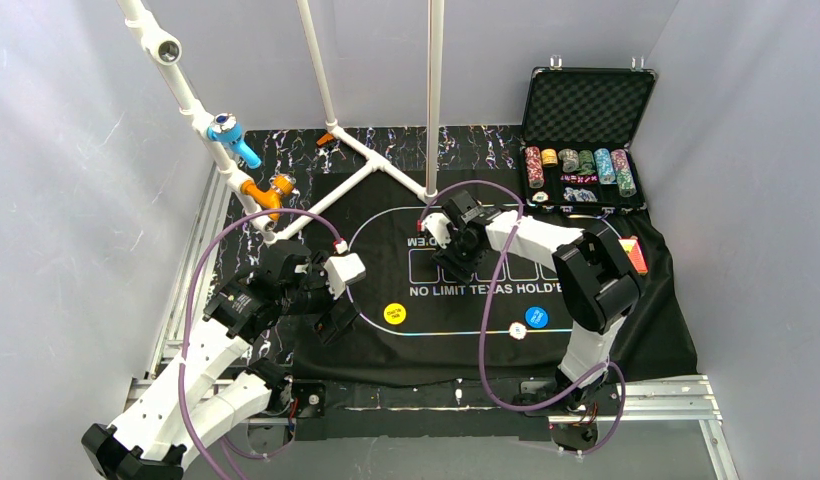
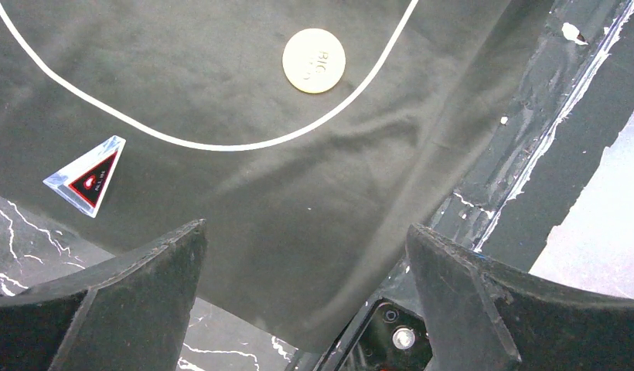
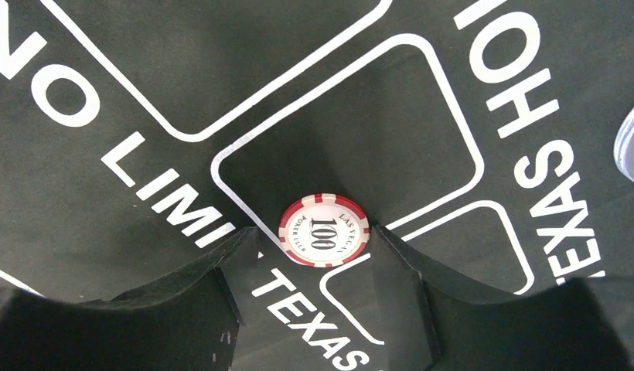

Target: Distribute texas hold em gaming equipment

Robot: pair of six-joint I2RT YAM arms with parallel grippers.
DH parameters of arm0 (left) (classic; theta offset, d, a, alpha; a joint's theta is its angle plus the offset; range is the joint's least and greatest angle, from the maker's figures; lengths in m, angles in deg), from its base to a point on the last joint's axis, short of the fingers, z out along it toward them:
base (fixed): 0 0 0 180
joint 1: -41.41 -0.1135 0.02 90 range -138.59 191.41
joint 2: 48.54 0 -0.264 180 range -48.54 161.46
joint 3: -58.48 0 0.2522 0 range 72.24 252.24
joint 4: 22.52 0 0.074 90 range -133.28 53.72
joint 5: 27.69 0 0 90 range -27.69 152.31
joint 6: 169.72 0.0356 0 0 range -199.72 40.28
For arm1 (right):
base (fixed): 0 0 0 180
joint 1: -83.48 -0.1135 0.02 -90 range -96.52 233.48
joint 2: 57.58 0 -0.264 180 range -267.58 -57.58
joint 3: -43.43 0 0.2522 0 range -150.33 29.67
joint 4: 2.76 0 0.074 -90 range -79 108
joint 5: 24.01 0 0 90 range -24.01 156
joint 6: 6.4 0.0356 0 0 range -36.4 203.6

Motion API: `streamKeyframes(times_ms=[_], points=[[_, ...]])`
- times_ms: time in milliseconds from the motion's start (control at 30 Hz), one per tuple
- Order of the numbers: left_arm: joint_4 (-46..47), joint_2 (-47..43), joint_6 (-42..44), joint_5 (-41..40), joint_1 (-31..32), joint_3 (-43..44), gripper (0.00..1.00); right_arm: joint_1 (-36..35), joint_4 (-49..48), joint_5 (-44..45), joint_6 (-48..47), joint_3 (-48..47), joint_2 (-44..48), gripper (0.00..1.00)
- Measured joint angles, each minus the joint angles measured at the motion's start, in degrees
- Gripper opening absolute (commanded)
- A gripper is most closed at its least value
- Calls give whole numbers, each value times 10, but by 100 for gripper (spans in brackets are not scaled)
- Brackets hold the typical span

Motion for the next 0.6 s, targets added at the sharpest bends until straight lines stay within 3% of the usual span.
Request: streamKeyframes(times_ms=[300,600], points=[[0,-3,0,-2,0,0,99,0,7,-6,-1,-14,-13,45],[0,-4,-2,-2,0,0,99,0,19,-13,-3,-19,-12,41]])
